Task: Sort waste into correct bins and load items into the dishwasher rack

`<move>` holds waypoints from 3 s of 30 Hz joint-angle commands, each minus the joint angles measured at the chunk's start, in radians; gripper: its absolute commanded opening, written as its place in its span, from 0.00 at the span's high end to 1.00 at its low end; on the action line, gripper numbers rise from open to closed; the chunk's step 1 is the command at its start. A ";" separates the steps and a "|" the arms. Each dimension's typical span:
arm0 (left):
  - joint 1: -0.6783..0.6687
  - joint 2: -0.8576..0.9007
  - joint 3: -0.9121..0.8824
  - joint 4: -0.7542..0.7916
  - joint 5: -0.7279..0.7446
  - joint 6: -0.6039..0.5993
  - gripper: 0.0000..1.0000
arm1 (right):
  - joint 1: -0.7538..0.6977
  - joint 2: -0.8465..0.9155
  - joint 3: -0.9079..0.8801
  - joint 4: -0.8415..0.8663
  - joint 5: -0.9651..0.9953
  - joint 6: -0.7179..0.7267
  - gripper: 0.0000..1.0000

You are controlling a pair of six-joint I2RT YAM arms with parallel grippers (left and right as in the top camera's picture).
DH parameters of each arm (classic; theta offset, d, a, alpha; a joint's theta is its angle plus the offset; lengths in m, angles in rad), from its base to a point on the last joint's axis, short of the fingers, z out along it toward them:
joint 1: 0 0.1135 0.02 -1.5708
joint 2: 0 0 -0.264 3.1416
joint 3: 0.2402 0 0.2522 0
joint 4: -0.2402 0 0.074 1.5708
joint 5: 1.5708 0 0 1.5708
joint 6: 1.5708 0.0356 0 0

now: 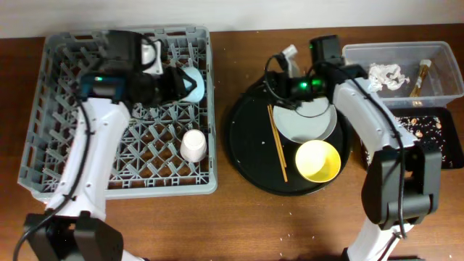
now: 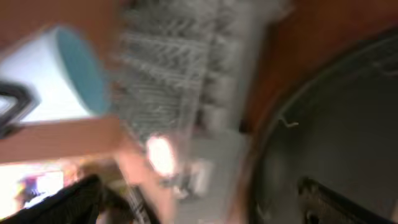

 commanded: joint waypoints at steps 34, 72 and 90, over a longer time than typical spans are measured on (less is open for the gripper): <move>-0.618 0.294 0.101 0.062 -0.308 -0.216 0.21 | -0.230 -0.361 0.293 -0.547 0.753 0.053 0.01; -0.510 0.140 0.106 0.159 -1.530 0.018 1.00 | -0.231 -0.360 0.222 -0.501 0.754 0.053 0.02; -0.187 0.576 0.105 0.851 -1.559 0.288 1.00 | -0.231 -0.360 0.222 -0.501 0.754 0.053 0.02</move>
